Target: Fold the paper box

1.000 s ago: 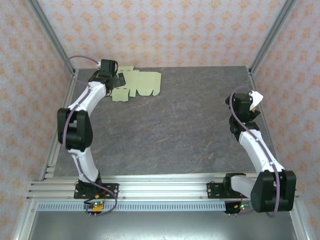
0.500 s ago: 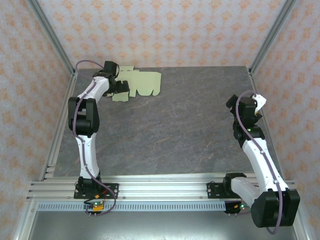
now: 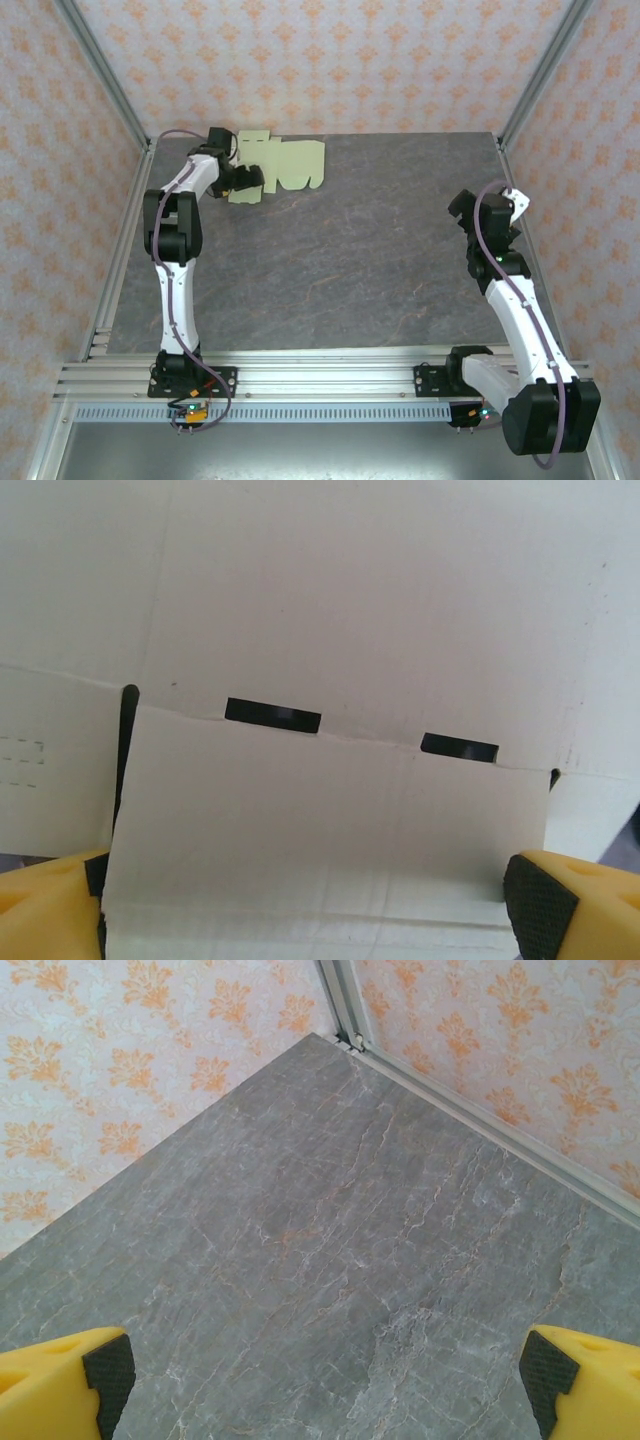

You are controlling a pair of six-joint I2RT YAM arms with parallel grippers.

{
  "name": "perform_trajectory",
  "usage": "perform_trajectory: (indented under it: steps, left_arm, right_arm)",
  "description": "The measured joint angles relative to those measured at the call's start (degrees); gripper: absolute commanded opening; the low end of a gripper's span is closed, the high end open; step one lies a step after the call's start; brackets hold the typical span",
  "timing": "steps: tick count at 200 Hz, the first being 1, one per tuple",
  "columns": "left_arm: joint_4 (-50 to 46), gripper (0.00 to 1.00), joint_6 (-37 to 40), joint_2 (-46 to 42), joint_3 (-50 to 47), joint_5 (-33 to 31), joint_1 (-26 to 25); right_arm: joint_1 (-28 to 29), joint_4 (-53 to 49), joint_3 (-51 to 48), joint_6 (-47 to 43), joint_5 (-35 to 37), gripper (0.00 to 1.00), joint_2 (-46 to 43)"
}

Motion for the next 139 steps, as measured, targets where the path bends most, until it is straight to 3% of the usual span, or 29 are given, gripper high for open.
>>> perform_trajectory:
  steps: [75, 100, 139]
  left_arm:
    - [5.33, 0.68, -2.78, -1.14, -4.33, 5.42, 1.86]
    - [8.37, 0.51, -3.04, -2.49, -7.76, 7.98, 2.03]
    - [11.02, 0.35, -3.28, -2.67, -9.77, 12.2, 1.97]
  right_arm:
    - [0.0, -0.81, 0.0, 2.82, -1.86, 0.99, 0.44]
    - [0.0, -0.79, 0.0, 3.48, -3.23, 0.99, 1.84]
    - [0.0, -0.79, 0.0, 4.83, -4.98, 0.99, 3.1]
